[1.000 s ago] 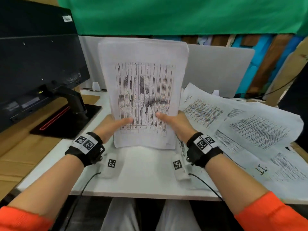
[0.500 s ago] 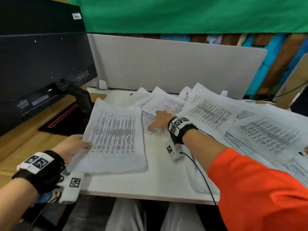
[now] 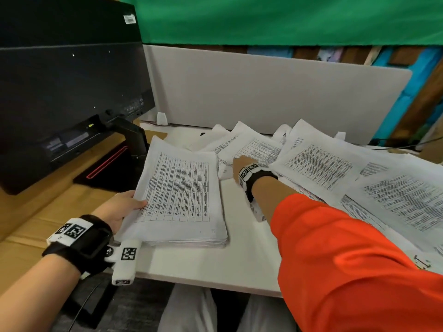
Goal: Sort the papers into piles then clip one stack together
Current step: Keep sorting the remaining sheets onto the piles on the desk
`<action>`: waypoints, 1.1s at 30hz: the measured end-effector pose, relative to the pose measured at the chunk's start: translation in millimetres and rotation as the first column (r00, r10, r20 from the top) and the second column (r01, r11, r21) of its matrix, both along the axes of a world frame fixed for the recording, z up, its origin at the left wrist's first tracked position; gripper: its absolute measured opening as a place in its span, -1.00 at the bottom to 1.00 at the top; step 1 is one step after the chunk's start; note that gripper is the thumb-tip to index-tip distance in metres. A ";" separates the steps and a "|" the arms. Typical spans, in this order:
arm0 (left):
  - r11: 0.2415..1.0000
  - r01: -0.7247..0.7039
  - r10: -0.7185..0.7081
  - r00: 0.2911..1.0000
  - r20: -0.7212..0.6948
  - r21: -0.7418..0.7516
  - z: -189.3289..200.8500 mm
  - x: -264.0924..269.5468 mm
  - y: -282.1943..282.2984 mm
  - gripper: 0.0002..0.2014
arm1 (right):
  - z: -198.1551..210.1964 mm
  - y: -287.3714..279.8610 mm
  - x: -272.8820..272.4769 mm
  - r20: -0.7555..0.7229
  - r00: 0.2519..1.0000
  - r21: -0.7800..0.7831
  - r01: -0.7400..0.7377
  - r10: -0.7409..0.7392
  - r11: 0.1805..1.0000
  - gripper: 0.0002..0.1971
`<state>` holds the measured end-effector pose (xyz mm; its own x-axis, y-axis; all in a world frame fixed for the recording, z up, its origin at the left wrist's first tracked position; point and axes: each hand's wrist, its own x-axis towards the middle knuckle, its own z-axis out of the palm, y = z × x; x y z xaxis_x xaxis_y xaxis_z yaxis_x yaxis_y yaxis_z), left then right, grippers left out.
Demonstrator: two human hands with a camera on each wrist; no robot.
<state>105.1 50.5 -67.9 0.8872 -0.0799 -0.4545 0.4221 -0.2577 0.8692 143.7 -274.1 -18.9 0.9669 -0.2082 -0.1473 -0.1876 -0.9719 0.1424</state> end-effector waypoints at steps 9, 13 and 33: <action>0.994 -0.038 0.041 0.999 0.032 -0.102 7.7 -12.3 -11.3 -0.77 | 1.5 -20.8 12.3 -0.151 0.982 0.130 -0.096 0.116 0.987 -0.02; 0.990 -0.071 0.076 0.997 0.033 -0.120 7.7 -8.8 -14.8 -0.73 | -1.7 -28.1 11.9 -0.133 0.980 0.100 -0.135 0.148 0.986 -0.16; 0.976 -0.084 0.042 0.978 0.206 0.200 26.9 -18.1 -37.4 -0.68 | 32.6 -96.2 2.8 0.429 0.638 0.829 0.003 -0.639 0.560 -0.66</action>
